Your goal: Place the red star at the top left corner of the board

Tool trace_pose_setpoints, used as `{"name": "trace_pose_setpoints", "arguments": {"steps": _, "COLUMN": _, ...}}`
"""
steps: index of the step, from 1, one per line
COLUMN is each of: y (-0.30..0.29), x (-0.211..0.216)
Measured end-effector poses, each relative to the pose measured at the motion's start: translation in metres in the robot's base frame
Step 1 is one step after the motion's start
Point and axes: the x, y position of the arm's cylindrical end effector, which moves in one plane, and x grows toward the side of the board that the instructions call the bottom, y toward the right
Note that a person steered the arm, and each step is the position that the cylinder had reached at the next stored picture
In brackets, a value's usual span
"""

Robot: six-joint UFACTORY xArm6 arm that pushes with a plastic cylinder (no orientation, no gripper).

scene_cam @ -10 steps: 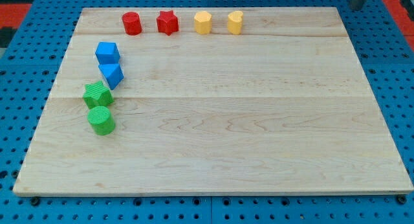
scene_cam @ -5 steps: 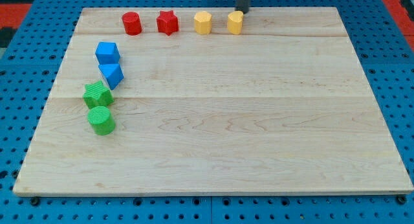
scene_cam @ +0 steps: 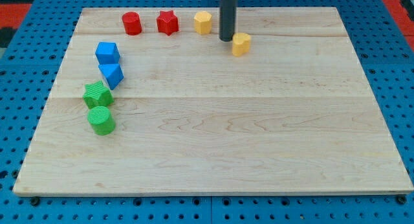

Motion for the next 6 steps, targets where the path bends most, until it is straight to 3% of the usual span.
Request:
{"name": "trace_pose_setpoints", "arguments": {"steps": 1, "y": 0.08, "x": 0.037}}
{"name": "trace_pose_setpoints", "arguments": {"steps": 2, "y": 0.08, "x": 0.081}}
{"name": "trace_pose_setpoints", "arguments": {"steps": 3, "y": 0.047, "x": 0.059}}
{"name": "trace_pose_setpoints", "arguments": {"steps": 4, "y": 0.035, "x": 0.118}}
{"name": "trace_pose_setpoints", "arguments": {"steps": 5, "y": 0.063, "x": 0.154}}
{"name": "trace_pose_setpoints", "arguments": {"steps": 6, "y": 0.011, "x": 0.159}}
